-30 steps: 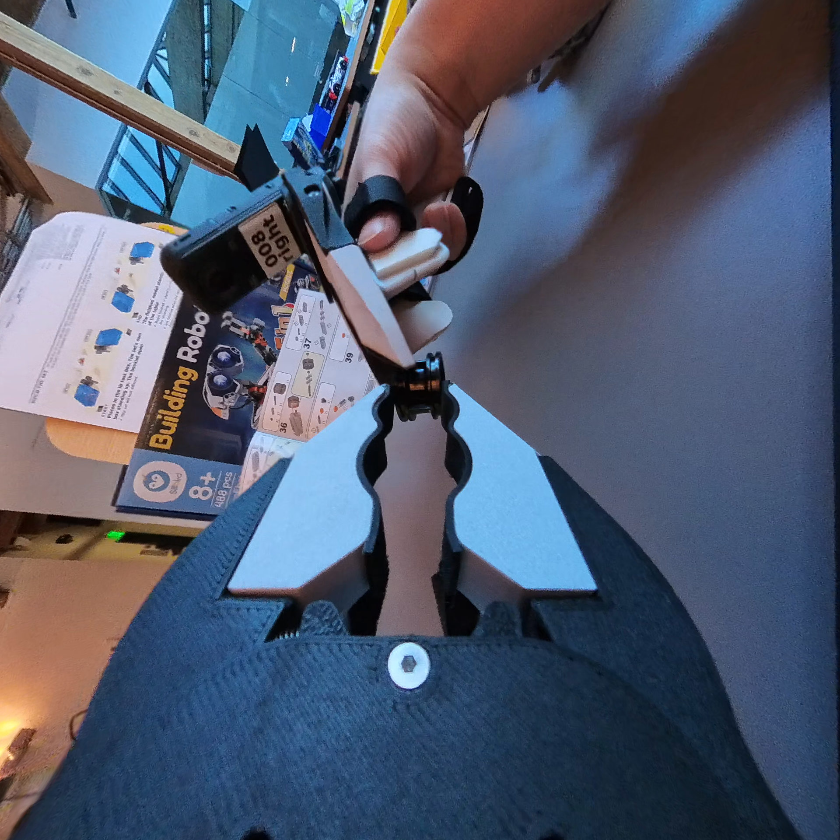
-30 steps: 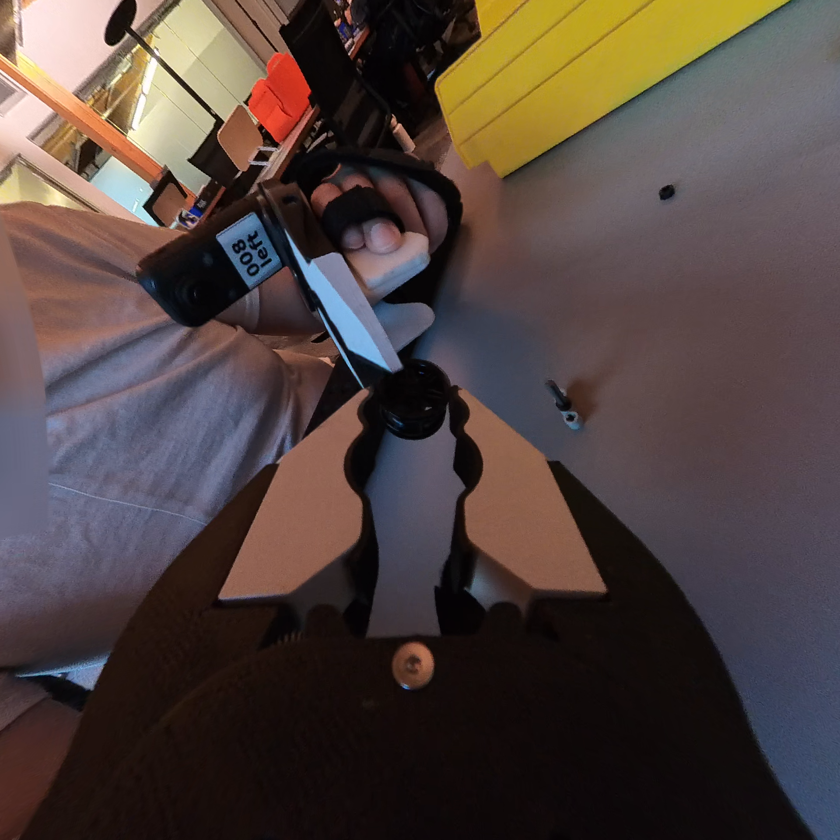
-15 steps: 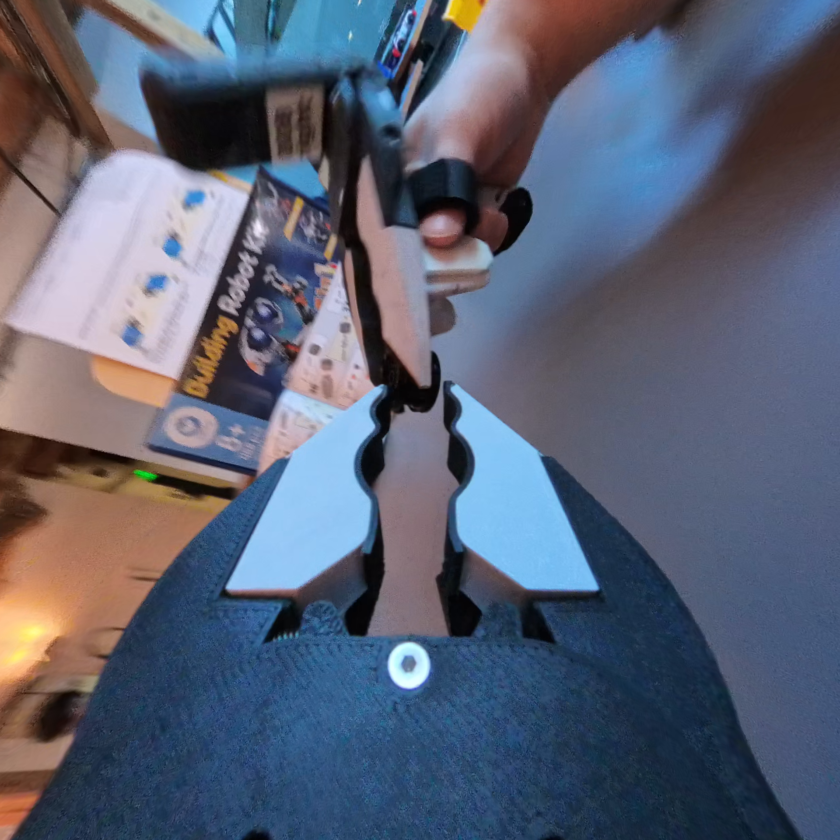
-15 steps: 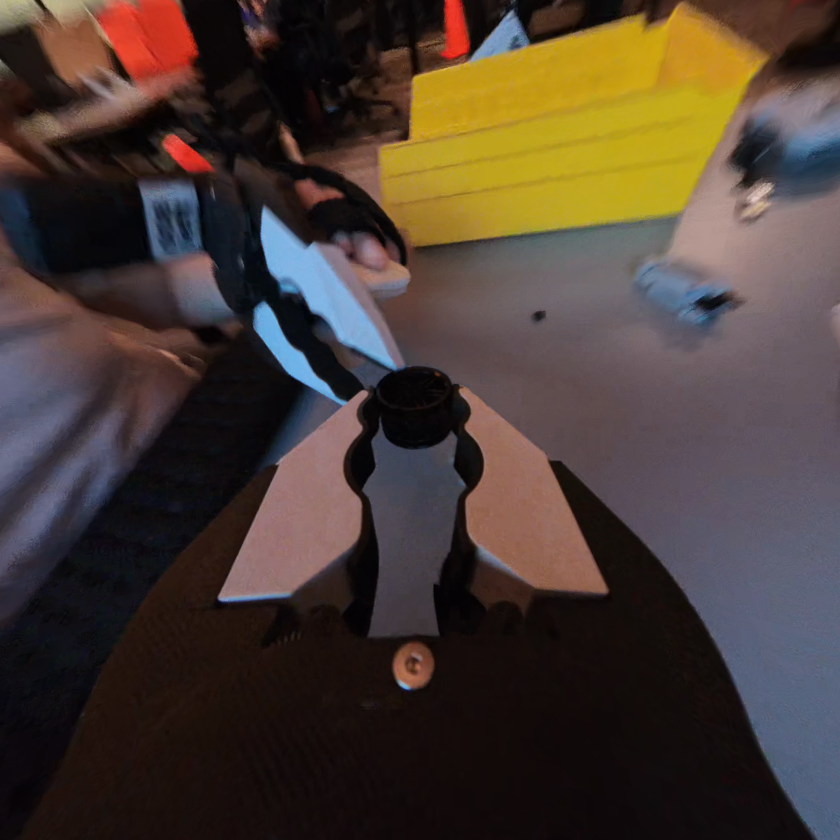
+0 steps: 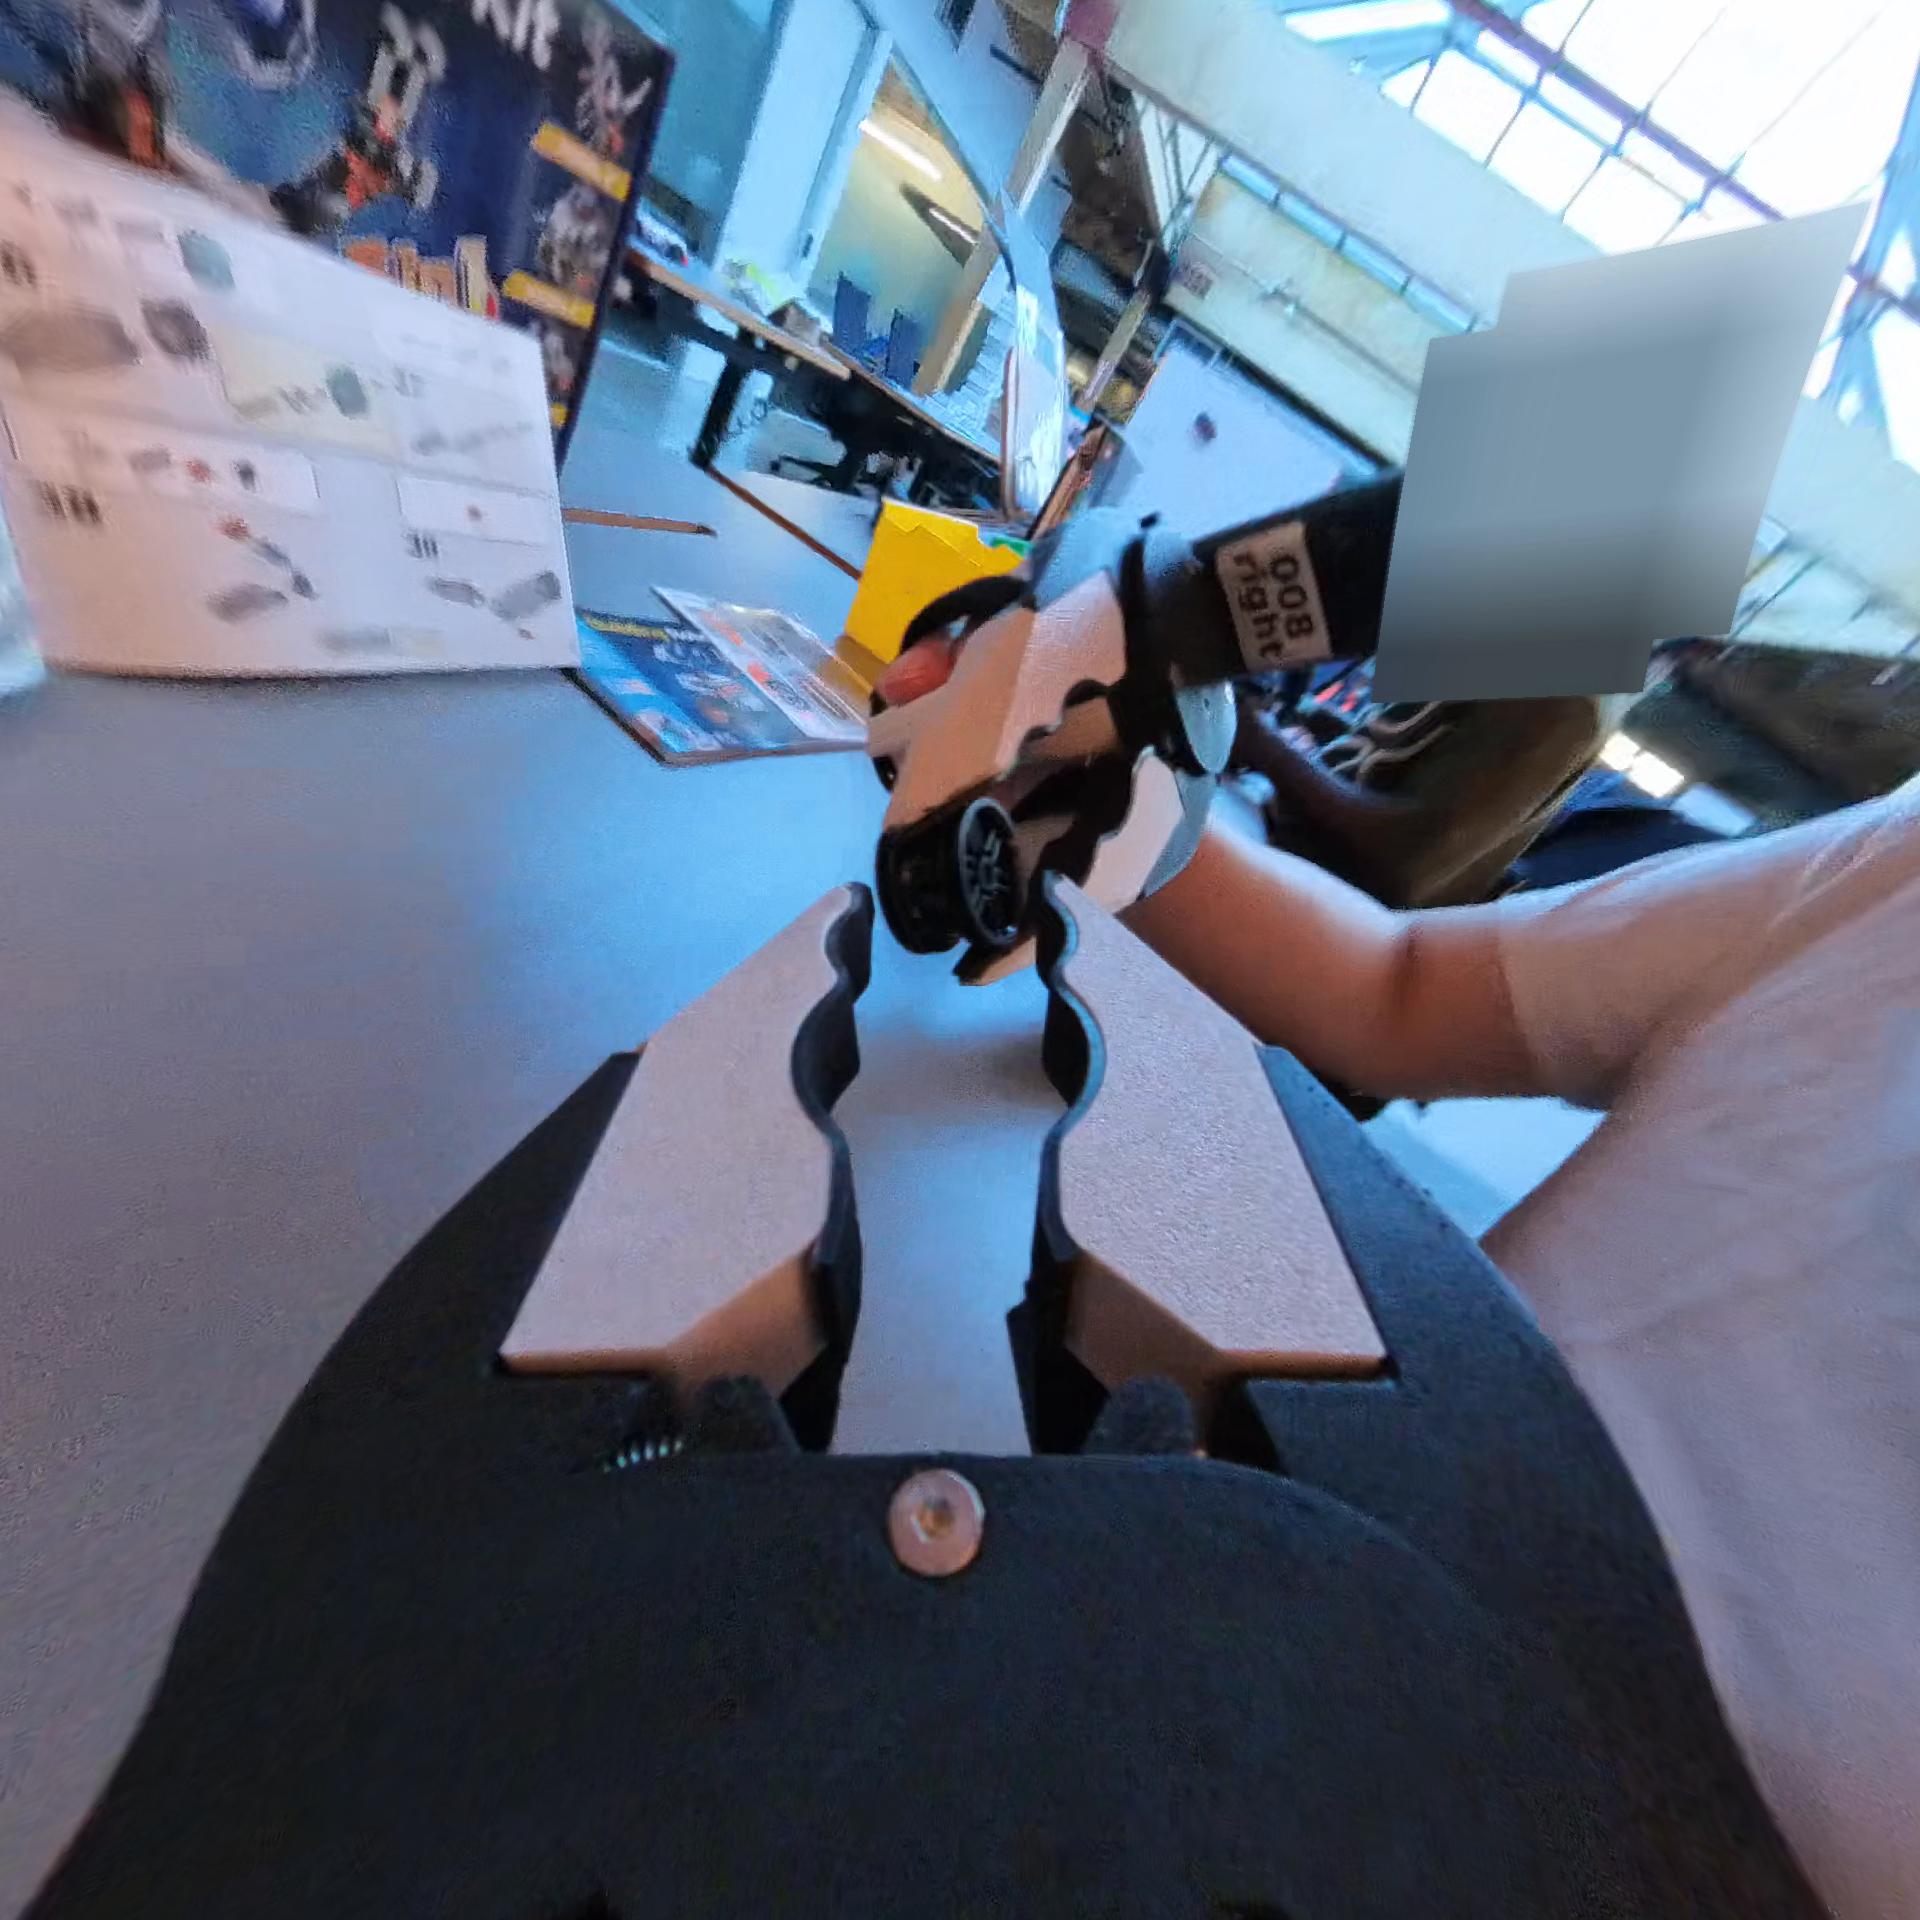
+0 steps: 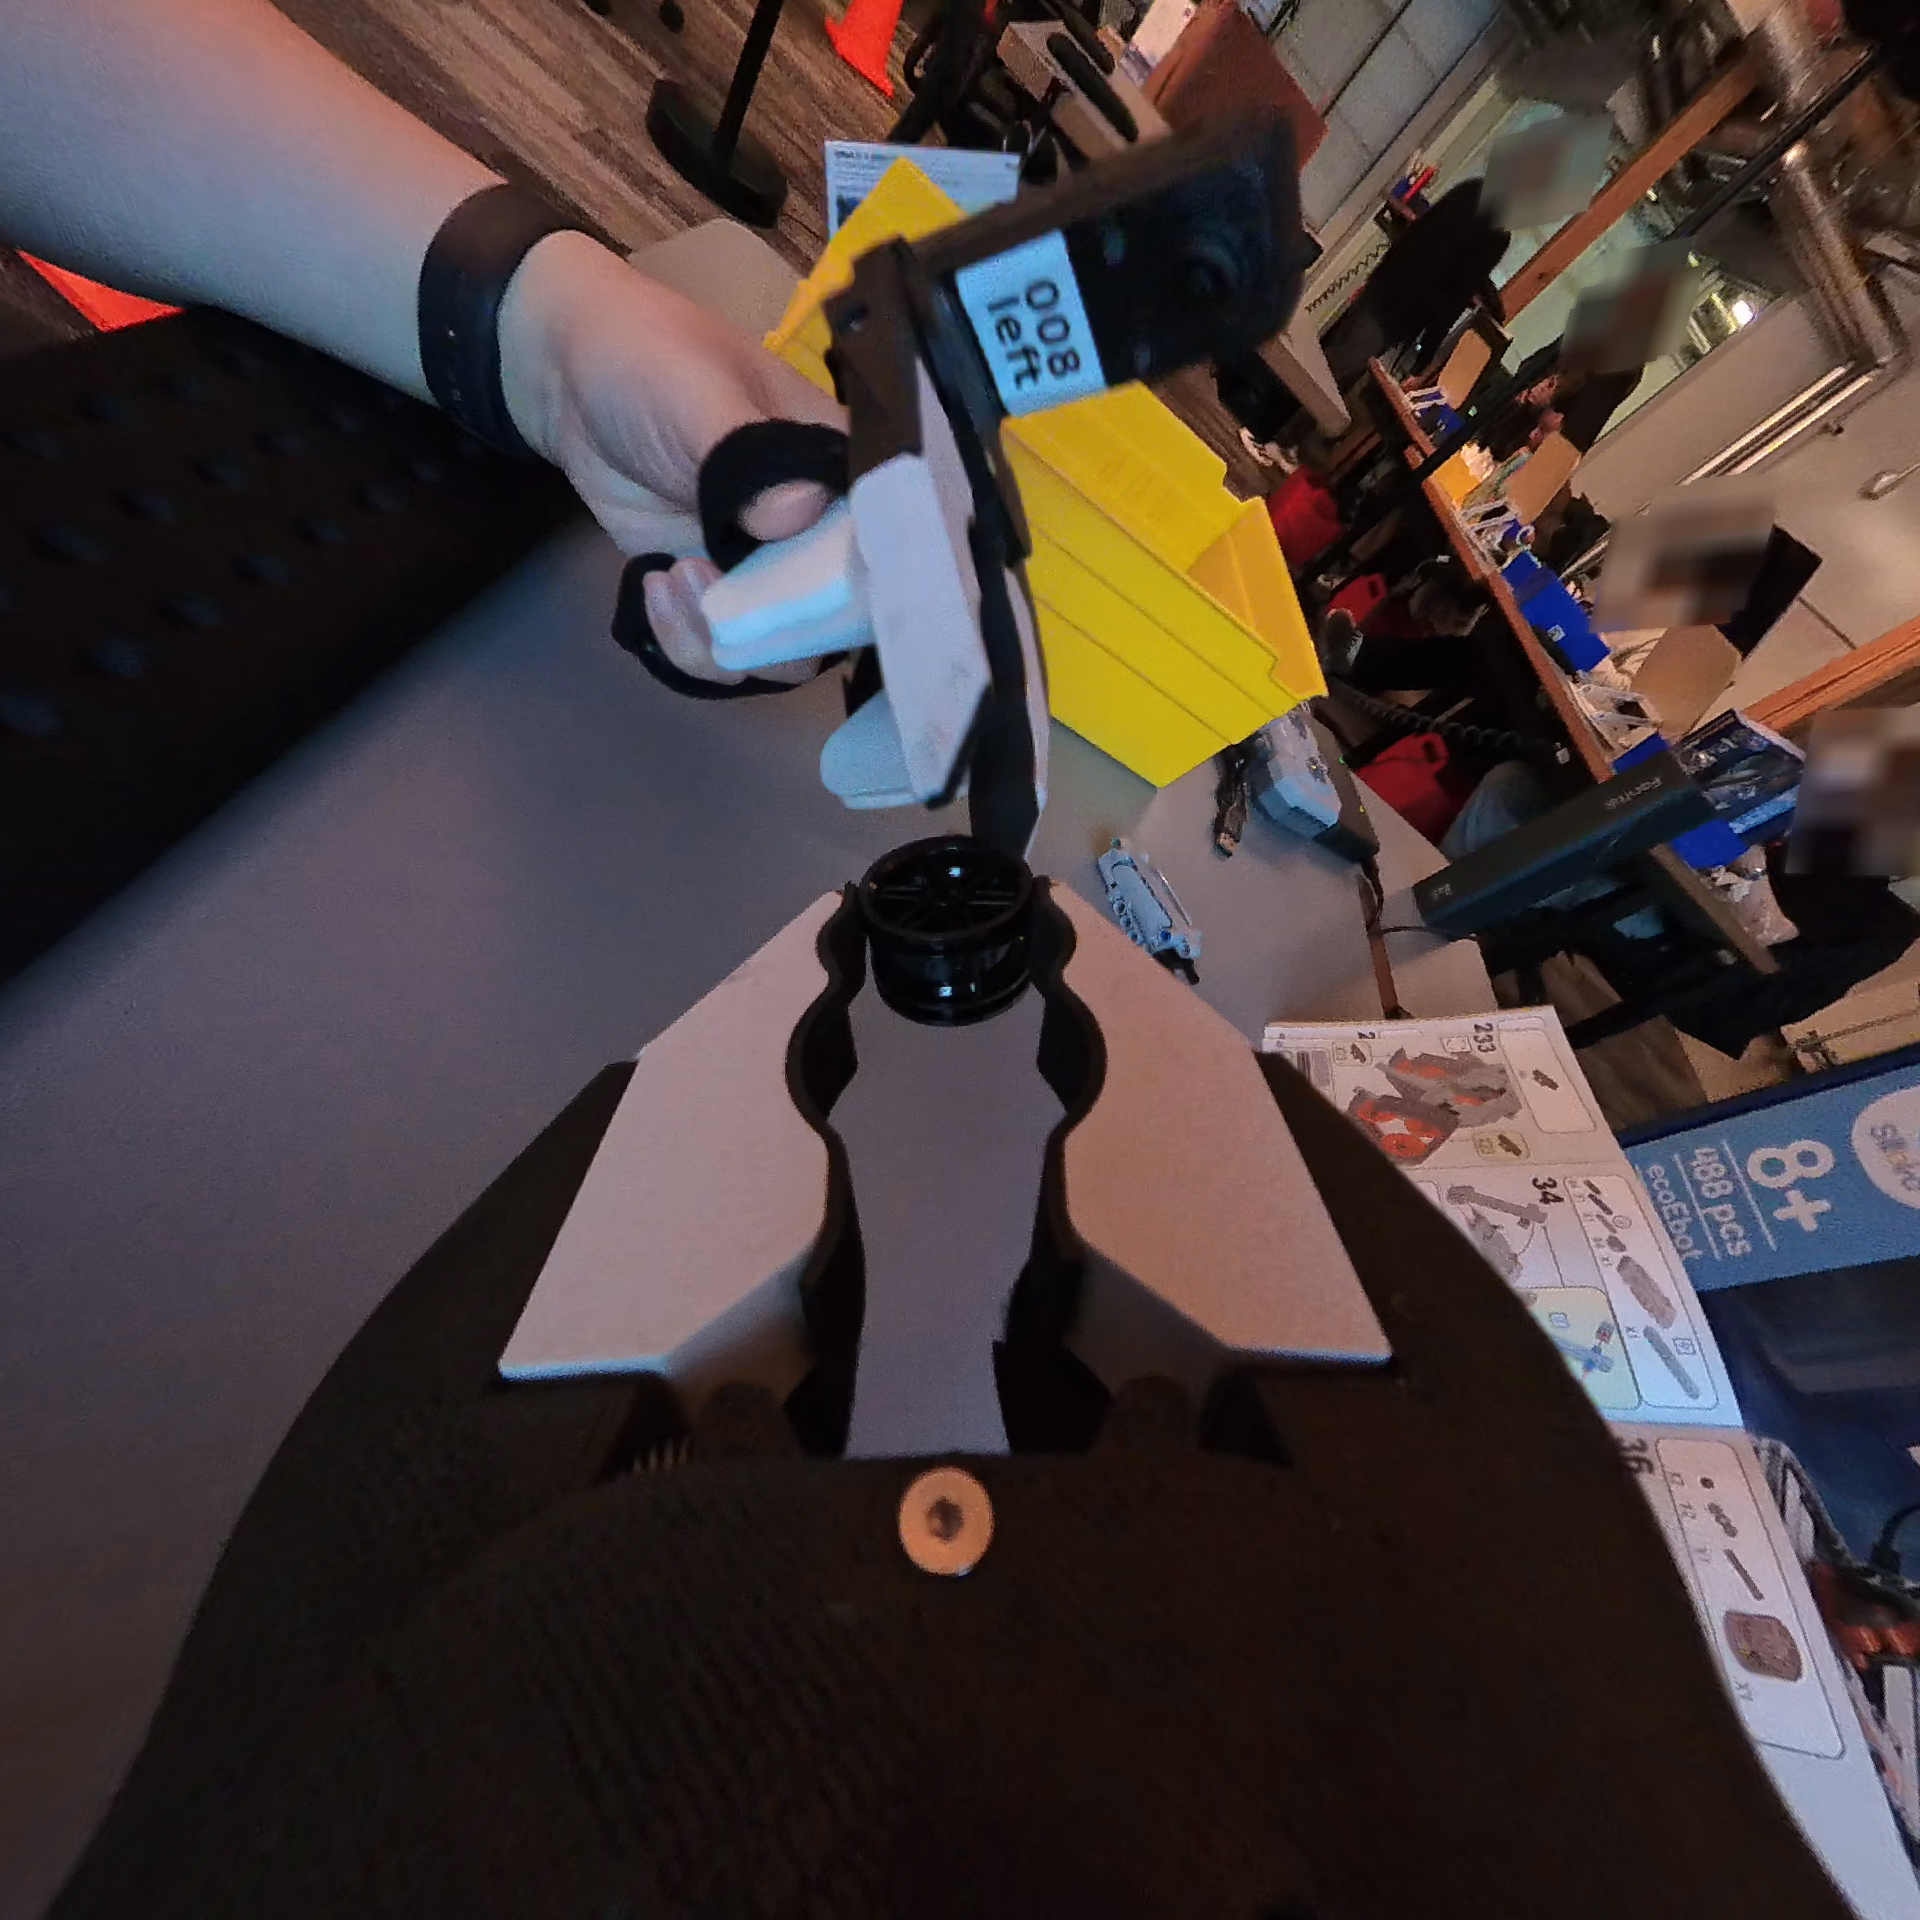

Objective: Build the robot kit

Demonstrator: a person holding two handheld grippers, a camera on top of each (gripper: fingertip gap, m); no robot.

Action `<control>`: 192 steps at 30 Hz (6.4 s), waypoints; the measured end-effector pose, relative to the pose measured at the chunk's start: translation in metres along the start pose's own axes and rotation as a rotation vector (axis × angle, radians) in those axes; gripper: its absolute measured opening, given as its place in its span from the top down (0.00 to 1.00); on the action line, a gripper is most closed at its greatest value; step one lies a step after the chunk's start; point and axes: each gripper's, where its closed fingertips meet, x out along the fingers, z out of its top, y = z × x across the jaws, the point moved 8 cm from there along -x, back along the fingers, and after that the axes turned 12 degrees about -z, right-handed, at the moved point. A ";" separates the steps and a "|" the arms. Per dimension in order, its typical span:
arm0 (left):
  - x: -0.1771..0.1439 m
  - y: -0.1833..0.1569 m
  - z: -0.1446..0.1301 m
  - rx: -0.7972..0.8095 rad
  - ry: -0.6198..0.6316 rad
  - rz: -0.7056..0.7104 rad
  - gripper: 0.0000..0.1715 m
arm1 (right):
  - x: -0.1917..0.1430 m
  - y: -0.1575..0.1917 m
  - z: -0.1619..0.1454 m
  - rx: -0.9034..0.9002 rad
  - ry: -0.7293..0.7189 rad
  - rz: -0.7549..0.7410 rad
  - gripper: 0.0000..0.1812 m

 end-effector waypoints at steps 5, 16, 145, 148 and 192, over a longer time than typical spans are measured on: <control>-0.003 0.008 -0.003 -0.195 -0.042 -0.079 0.84 | 0.003 0.006 0.005 -0.022 -0.024 0.003 0.83; -0.015 0.021 -0.003 -0.255 -0.096 0.035 0.90 | 0.006 -0.001 -0.005 0.064 0.030 -0.049 0.83; 0.024 0.043 -0.050 0.291 0.590 0.403 0.98 | 0.005 0.002 -0.057 0.345 0.201 0.111 0.84; 0.025 0.045 -0.049 0.262 0.586 0.371 0.98 | 0.002 0.002 -0.060 0.368 0.176 0.134 0.84; 0.034 -0.032 0.047 0.362 0.462 0.136 0.99 | 0.017 -0.015 -0.003 0.201 0.289 -0.148 0.84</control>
